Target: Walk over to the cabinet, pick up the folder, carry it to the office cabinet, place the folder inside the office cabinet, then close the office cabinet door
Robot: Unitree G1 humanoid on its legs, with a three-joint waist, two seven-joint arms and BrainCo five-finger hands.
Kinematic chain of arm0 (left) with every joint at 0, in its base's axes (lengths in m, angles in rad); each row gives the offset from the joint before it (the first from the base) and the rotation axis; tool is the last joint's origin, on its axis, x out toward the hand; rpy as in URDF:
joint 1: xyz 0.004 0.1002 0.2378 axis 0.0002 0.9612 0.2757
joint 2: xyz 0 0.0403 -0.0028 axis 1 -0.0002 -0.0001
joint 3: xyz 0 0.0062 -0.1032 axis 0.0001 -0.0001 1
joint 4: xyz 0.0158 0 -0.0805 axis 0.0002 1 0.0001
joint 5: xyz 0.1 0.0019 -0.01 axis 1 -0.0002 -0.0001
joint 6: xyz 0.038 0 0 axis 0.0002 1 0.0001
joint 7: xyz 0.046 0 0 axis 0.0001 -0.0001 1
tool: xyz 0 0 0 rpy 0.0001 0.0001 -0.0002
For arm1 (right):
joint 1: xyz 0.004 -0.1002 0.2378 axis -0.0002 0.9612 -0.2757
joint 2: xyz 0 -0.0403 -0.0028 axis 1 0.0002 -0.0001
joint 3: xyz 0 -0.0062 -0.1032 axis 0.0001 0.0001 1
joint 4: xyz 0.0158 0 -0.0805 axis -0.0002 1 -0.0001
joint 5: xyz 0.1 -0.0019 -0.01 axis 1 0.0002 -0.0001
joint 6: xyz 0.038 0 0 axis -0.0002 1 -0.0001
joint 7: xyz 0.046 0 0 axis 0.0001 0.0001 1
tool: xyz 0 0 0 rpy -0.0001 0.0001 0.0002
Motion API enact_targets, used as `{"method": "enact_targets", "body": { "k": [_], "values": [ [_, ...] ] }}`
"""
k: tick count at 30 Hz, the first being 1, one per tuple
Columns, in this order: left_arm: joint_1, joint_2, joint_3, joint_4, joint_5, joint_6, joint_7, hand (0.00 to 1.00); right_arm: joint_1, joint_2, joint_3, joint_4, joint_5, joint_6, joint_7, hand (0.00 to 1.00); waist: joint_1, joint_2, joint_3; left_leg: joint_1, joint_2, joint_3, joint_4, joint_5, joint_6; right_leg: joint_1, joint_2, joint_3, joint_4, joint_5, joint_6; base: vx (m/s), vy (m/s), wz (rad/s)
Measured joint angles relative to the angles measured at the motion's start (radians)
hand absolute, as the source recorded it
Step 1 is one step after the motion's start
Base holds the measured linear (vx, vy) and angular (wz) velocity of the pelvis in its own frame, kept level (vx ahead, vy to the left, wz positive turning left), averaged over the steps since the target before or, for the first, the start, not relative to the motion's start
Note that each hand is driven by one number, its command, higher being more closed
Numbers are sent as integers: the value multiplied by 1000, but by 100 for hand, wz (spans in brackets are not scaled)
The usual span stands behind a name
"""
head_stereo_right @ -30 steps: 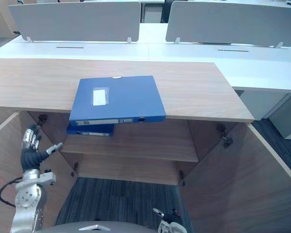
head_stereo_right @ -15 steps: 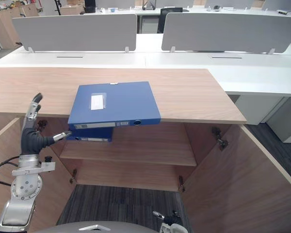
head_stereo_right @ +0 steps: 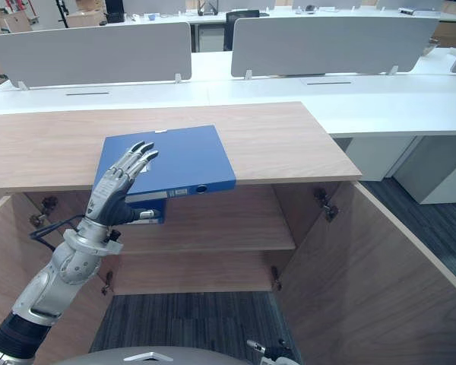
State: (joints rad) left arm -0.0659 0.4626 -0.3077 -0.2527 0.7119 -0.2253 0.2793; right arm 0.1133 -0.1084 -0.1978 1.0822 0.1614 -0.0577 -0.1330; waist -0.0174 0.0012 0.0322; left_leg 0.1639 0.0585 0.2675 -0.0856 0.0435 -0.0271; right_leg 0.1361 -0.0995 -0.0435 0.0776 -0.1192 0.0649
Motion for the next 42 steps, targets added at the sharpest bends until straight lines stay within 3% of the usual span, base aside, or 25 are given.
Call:
{"method": "enact_targets", "body": {
  "k": [10,24,29,30,42],
  "values": [
    [-61,6,-59,93,195,66,21,0,-2,1,0,0,9,6,0,0,-20,-6,5,-2,-3,-24,5,-9,3,12,0,7,-49,27,1,18,0,-5],
    [-66,-41,-64,167,298,133,44,0,-1,3,-3,0,36,18,2,0,-27,-10,8,-2,-2,-24,-1,-11,3,20,-1,3,-62,32,5,0,0,0],
    [-65,-55,-14,192,317,152,45,0,-1,6,-4,0,41,19,12,0,-32,-11,9,-1,-2,-25,-1,-12,2,23,-1,1,-66,33,5,0,0,0],
    [-65,-55,6,191,324,163,45,100,0,6,-4,0,47,21,22,0,-32,-12,9,-1,-2,-26,-1,-12,2,26,-1,0,-69,34,6,0,0,0],
    [-51,-52,108,185,363,174,66,100,0,11,-3,-5,124,22,61,0,-36,-12,10,13,1,-19,-1,-22,-6,42,1,3,-75,40,14,-2,-6,-1]
  ]
}}
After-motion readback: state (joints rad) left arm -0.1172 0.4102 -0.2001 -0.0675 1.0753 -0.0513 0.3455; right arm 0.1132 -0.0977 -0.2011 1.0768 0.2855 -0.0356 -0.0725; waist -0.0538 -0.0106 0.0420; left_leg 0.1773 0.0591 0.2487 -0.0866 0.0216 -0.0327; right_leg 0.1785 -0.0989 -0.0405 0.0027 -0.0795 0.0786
